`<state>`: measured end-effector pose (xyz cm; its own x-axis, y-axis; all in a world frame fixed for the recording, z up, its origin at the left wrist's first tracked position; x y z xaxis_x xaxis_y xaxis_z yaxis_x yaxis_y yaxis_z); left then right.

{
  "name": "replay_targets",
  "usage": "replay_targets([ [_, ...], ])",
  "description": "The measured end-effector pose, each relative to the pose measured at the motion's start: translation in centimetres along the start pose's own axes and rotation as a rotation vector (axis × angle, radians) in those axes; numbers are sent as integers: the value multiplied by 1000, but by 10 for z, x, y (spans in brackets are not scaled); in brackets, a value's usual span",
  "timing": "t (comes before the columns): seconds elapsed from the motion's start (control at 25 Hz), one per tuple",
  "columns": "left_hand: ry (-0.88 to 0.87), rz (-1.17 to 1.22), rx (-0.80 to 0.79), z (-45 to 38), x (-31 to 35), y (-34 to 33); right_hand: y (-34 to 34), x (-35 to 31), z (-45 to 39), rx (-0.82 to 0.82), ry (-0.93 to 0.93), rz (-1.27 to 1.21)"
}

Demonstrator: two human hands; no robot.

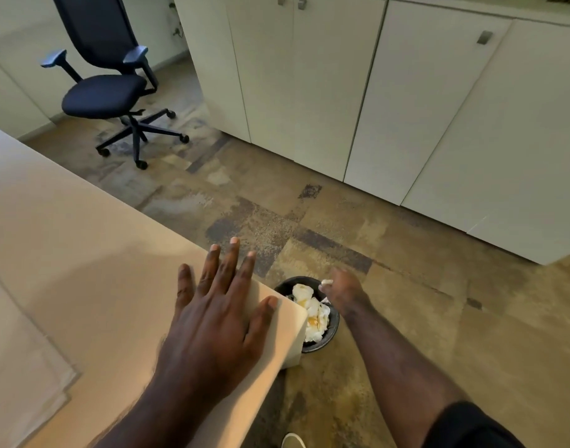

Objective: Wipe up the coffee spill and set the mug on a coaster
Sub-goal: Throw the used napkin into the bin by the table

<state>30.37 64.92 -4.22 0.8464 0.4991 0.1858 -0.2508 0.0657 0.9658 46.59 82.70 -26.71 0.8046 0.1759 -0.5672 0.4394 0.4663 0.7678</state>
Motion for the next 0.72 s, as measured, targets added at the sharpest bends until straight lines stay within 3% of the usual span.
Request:
replay_targets([
  [0.48, -4, 8, -3, -1, -1, -1, 16, 11, 0, -57, 24, 83],
  [0.72, 8, 24, 49, 0, -1, 0, 51, -9, 5, 29, 109, 96],
])
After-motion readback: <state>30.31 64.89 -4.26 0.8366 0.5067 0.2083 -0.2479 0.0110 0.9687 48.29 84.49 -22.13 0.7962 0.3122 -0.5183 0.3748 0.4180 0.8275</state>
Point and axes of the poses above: each hand's wrist, its own z-axis away from the middle knuckle, its own y-axis out of the back of the hand, x = y × z, the point moved 5 cm from there along -z, towards the middle knuckle, and after that the axes turned 13 degrees about y, right-handed, at the moved point
